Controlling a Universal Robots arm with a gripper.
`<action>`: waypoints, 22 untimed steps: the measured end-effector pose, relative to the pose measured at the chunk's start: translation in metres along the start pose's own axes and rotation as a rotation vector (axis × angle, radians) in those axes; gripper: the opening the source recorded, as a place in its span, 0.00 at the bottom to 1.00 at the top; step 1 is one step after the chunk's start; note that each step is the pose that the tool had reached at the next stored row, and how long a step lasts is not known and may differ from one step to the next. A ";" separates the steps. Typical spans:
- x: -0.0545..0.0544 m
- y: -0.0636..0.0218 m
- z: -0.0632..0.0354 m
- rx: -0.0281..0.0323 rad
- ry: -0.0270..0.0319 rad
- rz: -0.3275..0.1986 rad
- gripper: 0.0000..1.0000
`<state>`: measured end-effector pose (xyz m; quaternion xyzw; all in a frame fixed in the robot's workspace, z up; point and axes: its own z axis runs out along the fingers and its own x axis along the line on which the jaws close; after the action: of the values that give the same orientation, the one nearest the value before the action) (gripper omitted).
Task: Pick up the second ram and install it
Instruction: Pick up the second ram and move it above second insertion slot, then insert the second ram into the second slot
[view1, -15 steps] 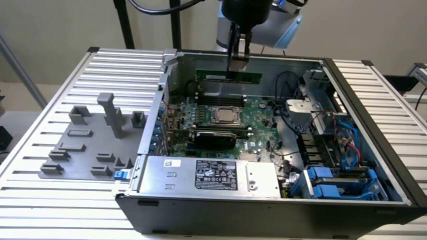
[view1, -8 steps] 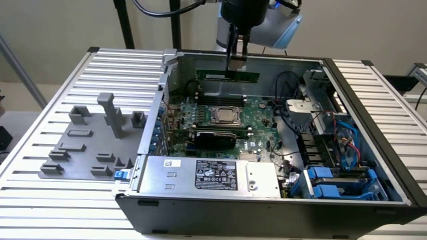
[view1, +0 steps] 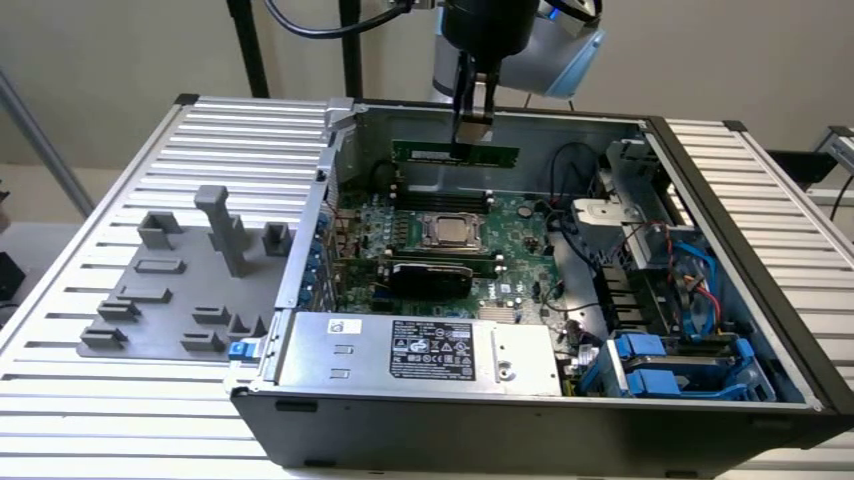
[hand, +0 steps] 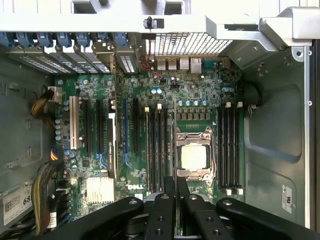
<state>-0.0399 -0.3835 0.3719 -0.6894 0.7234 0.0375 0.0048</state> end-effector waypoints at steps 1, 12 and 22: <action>0.000 0.0000 0.0000 0.0000 0.0000 0.000 0.13; 0.000 0.0000 0.0000 -0.0001 0.0000 0.000 0.13; 0.001 -0.0007 0.0147 0.0004 0.0000 0.000 0.13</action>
<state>-0.0399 -0.3836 0.3572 -0.6894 0.7234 0.0374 0.0049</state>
